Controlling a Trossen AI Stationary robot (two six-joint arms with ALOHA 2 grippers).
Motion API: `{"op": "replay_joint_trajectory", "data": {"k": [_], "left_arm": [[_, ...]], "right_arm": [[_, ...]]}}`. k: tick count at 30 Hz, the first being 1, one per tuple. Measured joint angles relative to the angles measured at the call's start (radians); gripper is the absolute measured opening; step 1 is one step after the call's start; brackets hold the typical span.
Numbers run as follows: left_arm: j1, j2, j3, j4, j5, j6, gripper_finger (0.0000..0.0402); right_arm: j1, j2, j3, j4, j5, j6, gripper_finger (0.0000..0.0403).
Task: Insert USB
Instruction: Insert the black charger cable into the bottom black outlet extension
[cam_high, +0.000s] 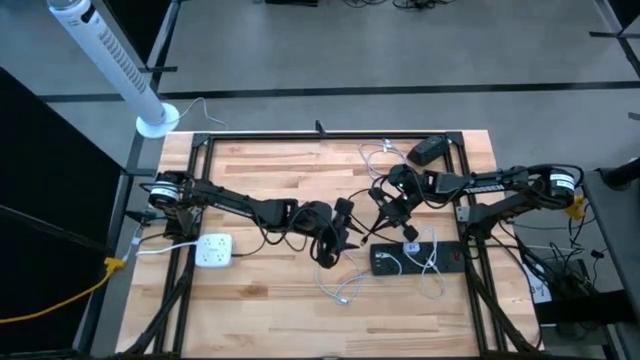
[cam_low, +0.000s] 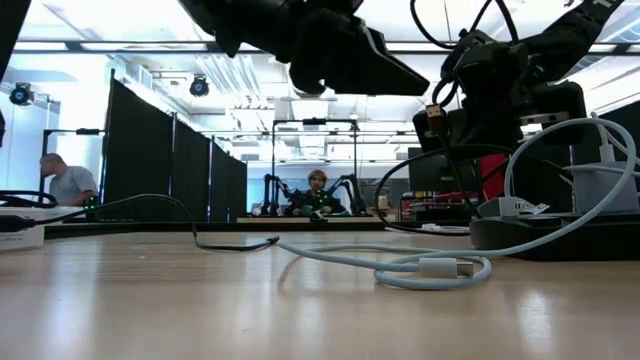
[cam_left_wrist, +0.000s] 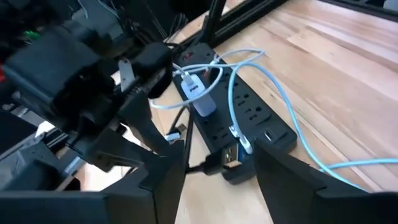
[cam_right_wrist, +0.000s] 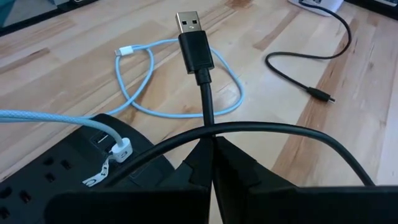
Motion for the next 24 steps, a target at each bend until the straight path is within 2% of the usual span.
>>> {"op": "replay_joint_trajectory", "data": {"k": [6,12,18,21,24], "left_arm": [[-0.007,0.05,0.006,0.01,0.016,0.025,0.0165],[-0.016,0.07,0.042,0.016,-0.124,0.04,0.0193],[-0.016,0.071,0.049,0.008,-0.121,0.042,0.02],[-0.016,0.071,0.049,-0.002,-0.121,0.041,0.0188],[-0.016,0.071,0.049,0.0,-0.12,0.041,0.0156]], "right_arm": [[0.0,0.0,0.0,-0.001,0.0,0.006,0.0],[0.0,0.0,0.0,-0.003,0.0,0.008,0.0],[0.0,0.0,0.0,-0.004,0.0,0.008,0.0],[0.0,0.0,0.0,-0.004,0.0,0.01,0.0],[0.0,0.0,0.0,-0.004,0.0,0.015,0.0]]}}
